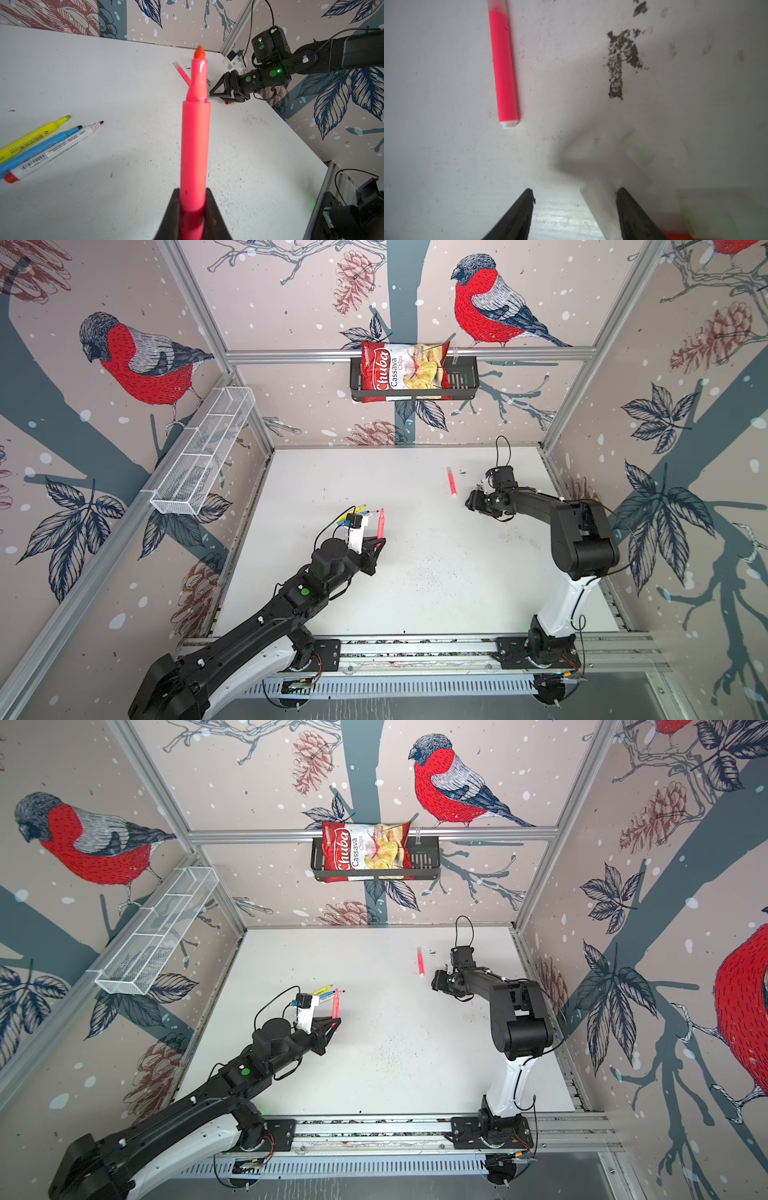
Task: Insert the pens into the pen caps
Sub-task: 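Lower the right gripper over the translucent cap and align with it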
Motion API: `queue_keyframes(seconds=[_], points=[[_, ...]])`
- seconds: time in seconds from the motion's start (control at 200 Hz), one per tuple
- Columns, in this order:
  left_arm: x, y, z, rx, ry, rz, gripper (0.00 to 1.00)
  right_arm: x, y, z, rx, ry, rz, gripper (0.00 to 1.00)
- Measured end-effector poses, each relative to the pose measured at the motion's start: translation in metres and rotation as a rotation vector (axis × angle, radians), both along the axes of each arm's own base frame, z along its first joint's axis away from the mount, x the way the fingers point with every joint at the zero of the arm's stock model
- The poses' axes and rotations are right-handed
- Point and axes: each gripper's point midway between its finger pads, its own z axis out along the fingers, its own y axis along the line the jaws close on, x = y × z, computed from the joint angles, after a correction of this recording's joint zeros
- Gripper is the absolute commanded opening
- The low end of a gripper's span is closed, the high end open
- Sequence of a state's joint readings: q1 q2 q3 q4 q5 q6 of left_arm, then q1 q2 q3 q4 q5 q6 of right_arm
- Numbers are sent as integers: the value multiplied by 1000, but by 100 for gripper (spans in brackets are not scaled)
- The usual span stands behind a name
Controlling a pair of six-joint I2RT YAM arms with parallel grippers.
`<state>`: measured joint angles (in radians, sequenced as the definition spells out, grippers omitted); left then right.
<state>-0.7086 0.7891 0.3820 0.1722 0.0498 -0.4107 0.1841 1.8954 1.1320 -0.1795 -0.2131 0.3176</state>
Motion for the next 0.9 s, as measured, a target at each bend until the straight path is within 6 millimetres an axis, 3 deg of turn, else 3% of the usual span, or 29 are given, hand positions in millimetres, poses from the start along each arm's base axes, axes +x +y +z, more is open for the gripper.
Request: queue_keyframes(seconds=[0.395, 0.9], points=[[-1, 1, 1, -3, -4, 1, 0, -7, 0, 0, -55, 4, -6, 63], [-3, 3, 3, -10, -13, 4, 0, 3, -6, -2, -247, 23, 7, 48]])
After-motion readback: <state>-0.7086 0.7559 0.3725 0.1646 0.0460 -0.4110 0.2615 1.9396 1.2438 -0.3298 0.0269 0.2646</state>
